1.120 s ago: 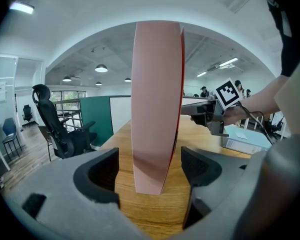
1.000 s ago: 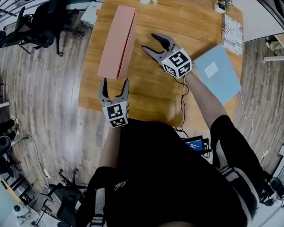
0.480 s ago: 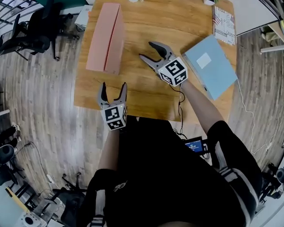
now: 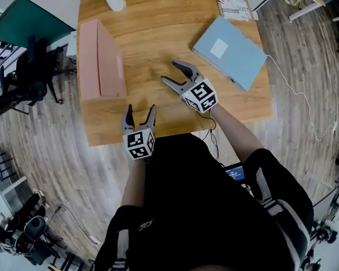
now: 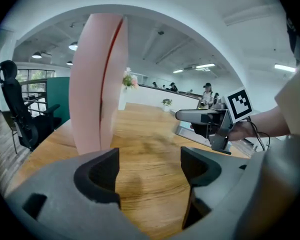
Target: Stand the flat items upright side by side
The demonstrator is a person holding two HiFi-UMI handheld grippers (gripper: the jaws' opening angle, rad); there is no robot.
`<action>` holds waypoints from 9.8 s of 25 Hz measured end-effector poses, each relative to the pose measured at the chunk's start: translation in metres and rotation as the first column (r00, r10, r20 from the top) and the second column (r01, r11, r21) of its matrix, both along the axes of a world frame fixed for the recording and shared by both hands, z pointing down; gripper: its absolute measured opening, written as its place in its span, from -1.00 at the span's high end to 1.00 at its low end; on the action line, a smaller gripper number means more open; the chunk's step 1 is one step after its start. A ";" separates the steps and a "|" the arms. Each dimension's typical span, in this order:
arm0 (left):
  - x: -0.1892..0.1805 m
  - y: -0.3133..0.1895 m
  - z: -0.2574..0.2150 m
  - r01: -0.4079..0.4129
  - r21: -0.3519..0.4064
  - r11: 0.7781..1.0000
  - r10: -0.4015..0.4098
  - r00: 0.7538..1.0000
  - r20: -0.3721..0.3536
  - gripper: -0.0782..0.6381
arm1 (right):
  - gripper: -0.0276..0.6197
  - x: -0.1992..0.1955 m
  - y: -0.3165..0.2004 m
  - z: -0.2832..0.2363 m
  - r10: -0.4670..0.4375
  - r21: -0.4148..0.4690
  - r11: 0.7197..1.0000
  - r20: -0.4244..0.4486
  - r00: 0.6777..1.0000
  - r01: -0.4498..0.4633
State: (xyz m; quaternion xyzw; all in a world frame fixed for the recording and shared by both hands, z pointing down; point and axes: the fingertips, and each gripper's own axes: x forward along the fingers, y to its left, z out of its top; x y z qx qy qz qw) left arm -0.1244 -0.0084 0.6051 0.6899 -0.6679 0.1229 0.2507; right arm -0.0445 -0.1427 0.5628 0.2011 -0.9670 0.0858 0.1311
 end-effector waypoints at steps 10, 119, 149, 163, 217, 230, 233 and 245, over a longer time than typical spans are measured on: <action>0.084 -0.011 0.005 -0.346 0.003 0.938 0.344 0.930 -0.127 -0.29 | 0.09 0.099 0.049 -0.002 0.333 -0.031 0.942 -0.013 0.943 -0.333; 0.358 -0.209 0.075 0.386 -0.279 0.880 -0.468 0.808 -0.358 -0.38 | -0.15 0.367 -0.241 0.124 -0.441 -0.589 0.794 -0.390 0.808 0.149; 0.349 -0.098 0.085 0.384 -0.361 0.850 -0.505 0.789 -0.349 -0.30 | -0.18 0.304 -0.129 0.126 -0.599 -0.596 0.751 -0.433 0.674 0.285; 0.276 -0.049 0.076 0.437 -0.294 0.850 -0.526 0.743 -0.413 -0.30 | -0.31 0.254 -0.095 0.120 -0.643 -0.532 0.759 -0.523 0.560 0.374; 0.191 -0.082 -0.098 0.326 0.267 0.907 -0.396 0.876 0.275 -0.16 | -0.36 0.170 -0.095 -0.030 -0.467 0.141 0.868 -0.095 0.879 0.476; 0.221 -0.082 -0.117 0.243 0.353 0.903 -0.372 0.855 0.362 -0.18 | -0.39 0.180 -0.102 -0.039 -0.431 0.226 0.873 -0.063 0.900 0.433; 0.229 -0.078 -0.116 0.237 0.341 0.910 -0.362 0.854 0.374 -0.18 | -0.40 0.183 -0.102 -0.037 -0.440 0.243 0.862 -0.072 0.895 0.444; 0.252 -0.074 -0.119 0.237 0.360 0.902 -0.353 0.887 0.299 -0.14 | -0.40 0.193 -0.103 -0.038 -0.460 0.263 0.845 -0.088 0.883 0.466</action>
